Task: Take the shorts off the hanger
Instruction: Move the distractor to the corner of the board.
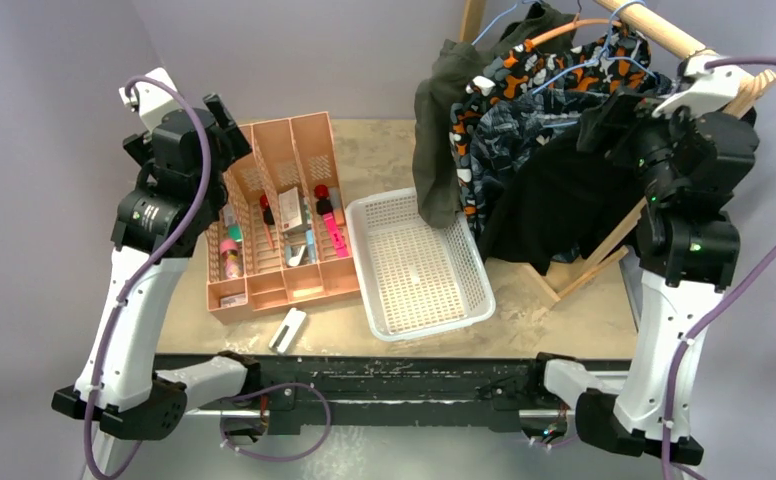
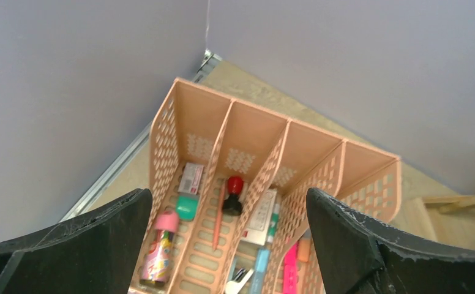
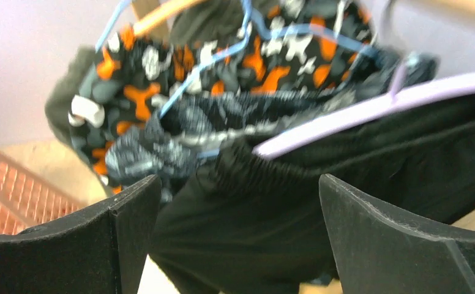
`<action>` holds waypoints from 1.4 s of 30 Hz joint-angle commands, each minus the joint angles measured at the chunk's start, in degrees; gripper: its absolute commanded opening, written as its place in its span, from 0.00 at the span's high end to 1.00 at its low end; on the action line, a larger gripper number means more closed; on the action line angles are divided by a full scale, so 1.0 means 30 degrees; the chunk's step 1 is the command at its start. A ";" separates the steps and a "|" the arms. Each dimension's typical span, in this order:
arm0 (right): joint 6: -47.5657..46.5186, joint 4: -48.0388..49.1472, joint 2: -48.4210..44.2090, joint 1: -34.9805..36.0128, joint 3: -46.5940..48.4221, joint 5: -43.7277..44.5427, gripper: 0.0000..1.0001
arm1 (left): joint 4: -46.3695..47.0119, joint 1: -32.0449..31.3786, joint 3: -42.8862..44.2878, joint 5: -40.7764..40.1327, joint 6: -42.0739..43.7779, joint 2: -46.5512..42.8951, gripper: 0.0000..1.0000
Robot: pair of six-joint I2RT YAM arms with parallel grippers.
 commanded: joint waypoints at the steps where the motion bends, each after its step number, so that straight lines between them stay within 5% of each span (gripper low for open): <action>1: 0.0310 0.1053 -0.1291 0.0395 -0.2869 -0.2582 0.01 | 0.1154 0.0879 -0.2303 0.0543 -0.0551 -0.1310 0.03; 8: -0.0047 0.0867 -0.3055 0.1301 -0.8038 -0.6501 0.01 | 0.1611 0.2427 -0.6983 0.1957 -0.1965 -0.3409 0.02; 17: 0.1362 0.0976 -0.3787 0.5142 -1.3773 -0.7618 0.01 | 0.3889 0.3239 -1.2786 0.9185 -0.2917 -0.4236 0.01; 25: 0.3208 0.1649 -0.3317 0.9635 -1.6278 -0.5009 0.01 | 0.4351 -0.3681 -1.5390 0.8716 -0.6245 -0.2016 0.02; 30: 0.3753 0.2503 -0.2998 1.0755 -1.6558 -0.4182 0.01 | 0.5575 -0.6084 -1.6640 1.0512 -0.7460 -0.1038 0.04; 37: 0.4416 0.3890 -0.2521 1.1134 -1.6623 -0.3293 0.01 | 0.4868 -0.7069 -1.6177 0.7836 -0.8305 0.0914 0.06; 42: 0.4679 0.4240 -0.2136 1.1169 -1.5977 -0.2913 0.01 | 0.4020 -0.5603 -1.5106 0.6085 -0.7228 0.2988 0.05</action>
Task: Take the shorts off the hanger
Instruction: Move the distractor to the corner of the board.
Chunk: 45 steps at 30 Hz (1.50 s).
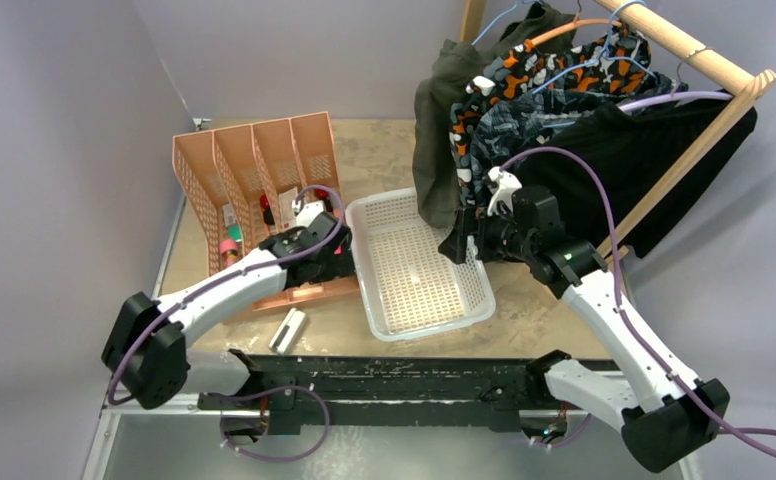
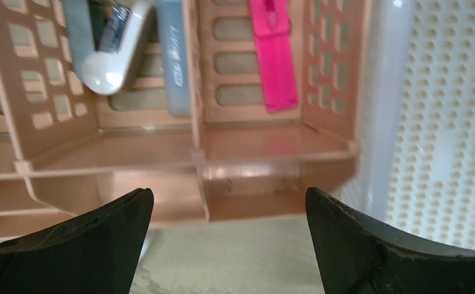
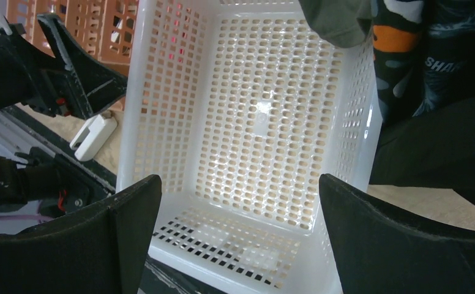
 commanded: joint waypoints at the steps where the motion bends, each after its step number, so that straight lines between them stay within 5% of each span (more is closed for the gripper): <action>1: 0.0408 0.1119 0.0224 0.0152 0.0741 0.0865 0.01 | 0.0018 0.1903 0.1278 -0.1725 0.0740 0.1400 0.04; 9: -0.0020 0.0844 0.0620 0.0171 0.1140 0.1485 0.01 | 0.0551 0.3913 0.2847 -0.3799 0.3011 0.4108 0.04; 26: -0.0074 0.0248 0.0206 0.0169 0.0941 0.2124 0.01 | 0.1959 0.7691 0.7258 -0.1752 0.6385 0.8657 0.04; 34: -0.0630 0.0295 0.0141 0.0171 0.1302 0.1148 0.01 | 0.0639 0.8000 0.8210 -0.3156 0.7016 0.7124 0.02; 38: -0.0724 0.0282 0.0139 0.0154 0.1330 0.1275 0.01 | -0.0838 0.8807 0.8456 -0.0454 0.6694 0.5704 0.02; 45: -0.0773 0.0652 0.0412 0.0169 0.1137 0.1827 0.01 | 0.0819 0.8748 0.4849 0.5973 0.5344 0.2772 0.03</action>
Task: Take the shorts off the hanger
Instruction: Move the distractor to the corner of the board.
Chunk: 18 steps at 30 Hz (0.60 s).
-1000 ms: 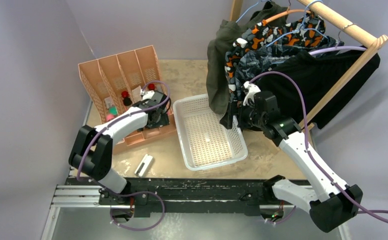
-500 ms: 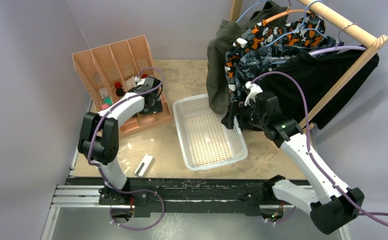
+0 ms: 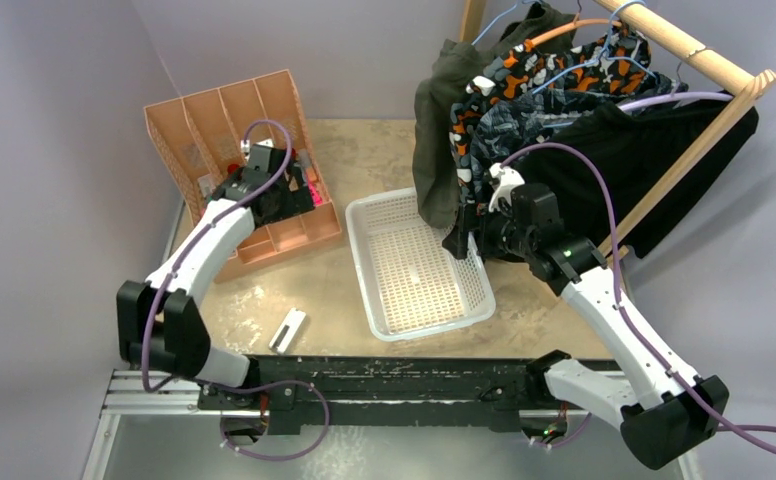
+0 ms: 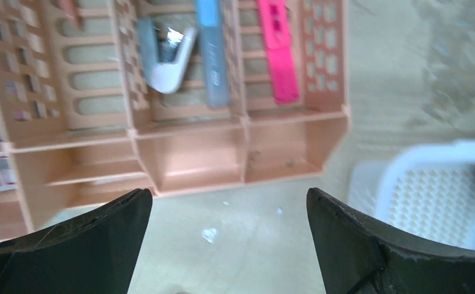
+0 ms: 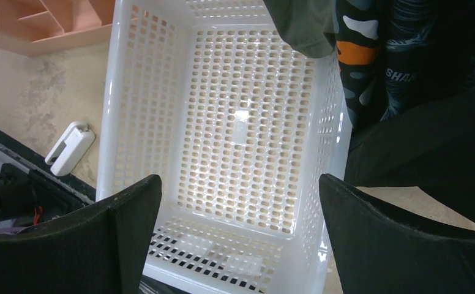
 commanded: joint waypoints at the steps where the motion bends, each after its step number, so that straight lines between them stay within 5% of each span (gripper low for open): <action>1: -0.0387 0.0704 0.0005 0.0105 0.0745 0.0192 0.01 | 0.1222 -0.0122 -0.2347 0.4318 -0.1056 -0.1287 0.03; 10: -0.0403 0.0656 0.0276 0.0105 0.1026 0.0315 0.01 | 0.6147 -0.0123 -0.5492 0.6930 -0.2874 -0.0325 0.03; 18: -0.0526 -0.0135 -0.0399 0.0105 0.0772 0.1118 0.01 | 0.3664 0.0066 -0.3197 0.1446 -0.2967 0.3143 0.03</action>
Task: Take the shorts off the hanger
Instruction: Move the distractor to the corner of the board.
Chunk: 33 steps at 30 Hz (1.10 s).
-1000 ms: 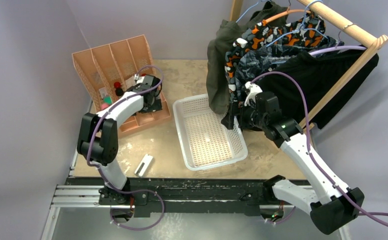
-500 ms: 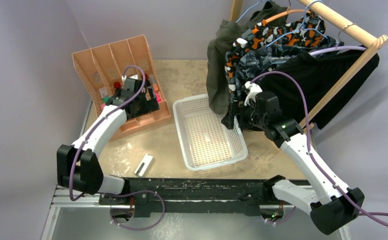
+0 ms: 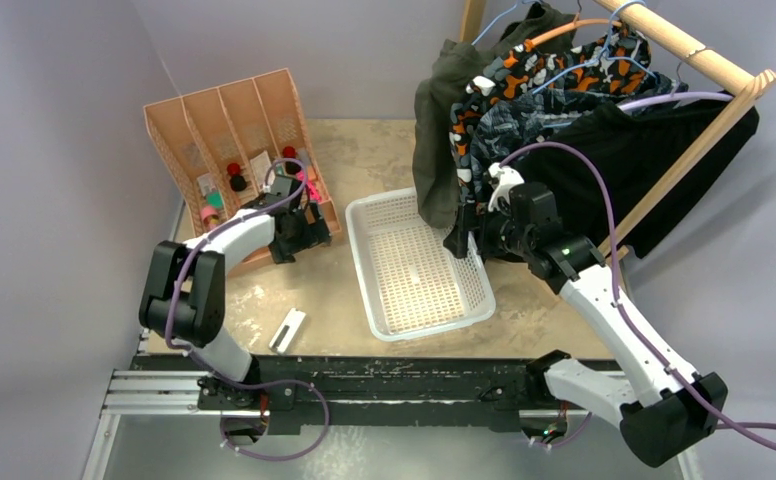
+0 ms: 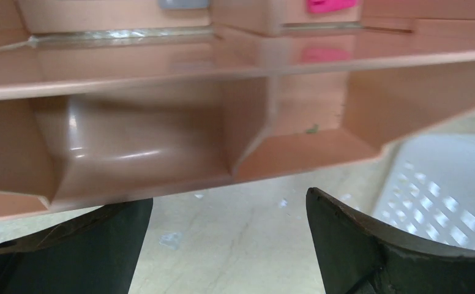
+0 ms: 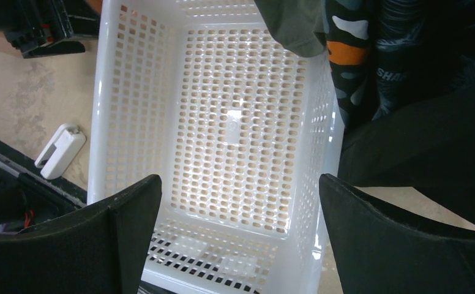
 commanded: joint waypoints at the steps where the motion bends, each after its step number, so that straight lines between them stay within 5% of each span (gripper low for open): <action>1: -0.0376 -0.0228 -0.0807 0.0098 0.0624 0.0924 0.01 | -0.0435 0.0314 0.1372 -0.3539 -0.0328 0.0820 0.03; 16: -0.0187 0.0541 -0.0603 0.0101 0.0782 -0.1138 0.01 | -0.2310 0.3476 0.2825 -0.5410 0.0915 0.0864 0.06; 23: -0.0676 0.1222 -0.0478 0.0169 0.1523 -0.4111 0.01 | -0.2440 0.3495 0.0125 -0.5477 0.0178 -0.2390 0.08; 28: -0.0222 0.2482 0.0592 0.1988 0.3022 -0.3952 0.01 | -0.2544 0.3496 -0.0663 -0.4681 -0.0569 -0.4615 0.08; 33: 0.0635 0.4390 0.2076 0.4554 0.3616 -0.3606 0.01 | -0.3339 0.3559 -0.1522 -0.8424 -0.1504 -0.6528 0.04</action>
